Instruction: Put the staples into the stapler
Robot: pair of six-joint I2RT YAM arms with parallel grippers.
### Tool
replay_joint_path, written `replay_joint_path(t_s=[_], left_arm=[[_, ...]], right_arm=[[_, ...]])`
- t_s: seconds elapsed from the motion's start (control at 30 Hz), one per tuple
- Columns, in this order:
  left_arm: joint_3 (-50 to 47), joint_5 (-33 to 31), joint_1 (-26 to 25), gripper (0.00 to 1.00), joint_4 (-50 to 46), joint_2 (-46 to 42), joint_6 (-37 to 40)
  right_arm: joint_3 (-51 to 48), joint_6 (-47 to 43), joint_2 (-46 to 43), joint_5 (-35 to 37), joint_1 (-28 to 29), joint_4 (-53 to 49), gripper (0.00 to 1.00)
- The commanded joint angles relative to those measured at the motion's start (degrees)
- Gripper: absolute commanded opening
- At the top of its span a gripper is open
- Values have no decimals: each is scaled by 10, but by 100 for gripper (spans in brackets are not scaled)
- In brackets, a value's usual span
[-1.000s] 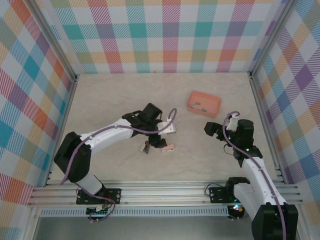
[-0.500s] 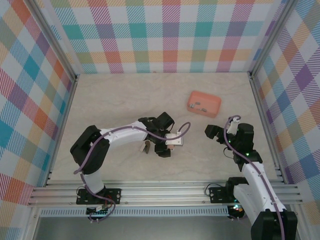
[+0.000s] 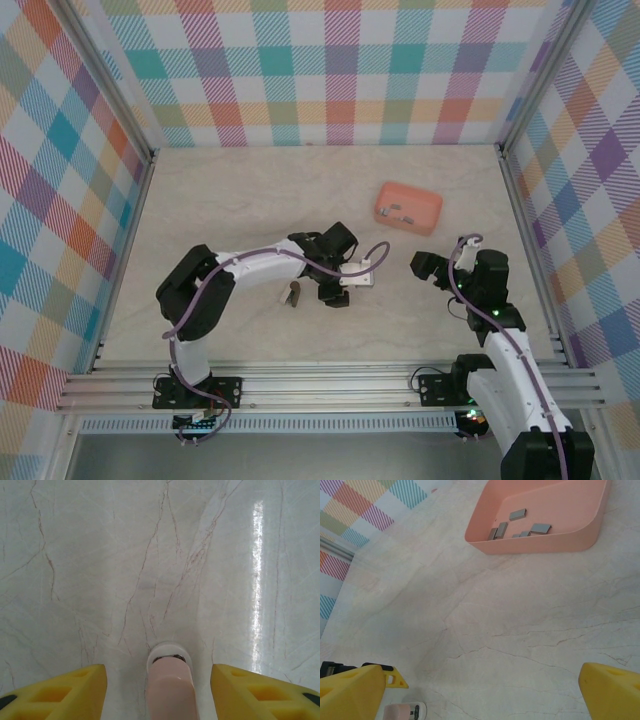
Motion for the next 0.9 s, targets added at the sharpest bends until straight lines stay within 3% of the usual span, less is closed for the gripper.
replay_joint_path(t_s=[0.0, 0.17, 0.37, 0.53, 0.67, 0.8, 0.87], left_arm=[[14, -5, -8, 57, -4, 13, -3], [13, -7, -8, 52, -7, 16, -2], [17, 4, -8, 27, -24, 10, 13], [10, 44, 8, 16, -13, -28, 8], [-35, 106, 34, 12, 56, -85, -25], [-118, 162, 64, 11, 195, -140, -64], [-155, 191, 80, 5, 256, -157, -81]], right_arm=[[-7, -2, -16, 7, -2, -11, 99], [-5, -9, -24, 11, -1, -22, 99], [-6, -7, -24, 7, -1, -21, 99], [-15, 13, -13, 14, -1, 4, 99], [-26, 54, 4, 1, -1, 52, 99], [-24, 65, 45, -54, 0, 101, 99], [-1, 59, 78, -82, 2, 92, 99]])
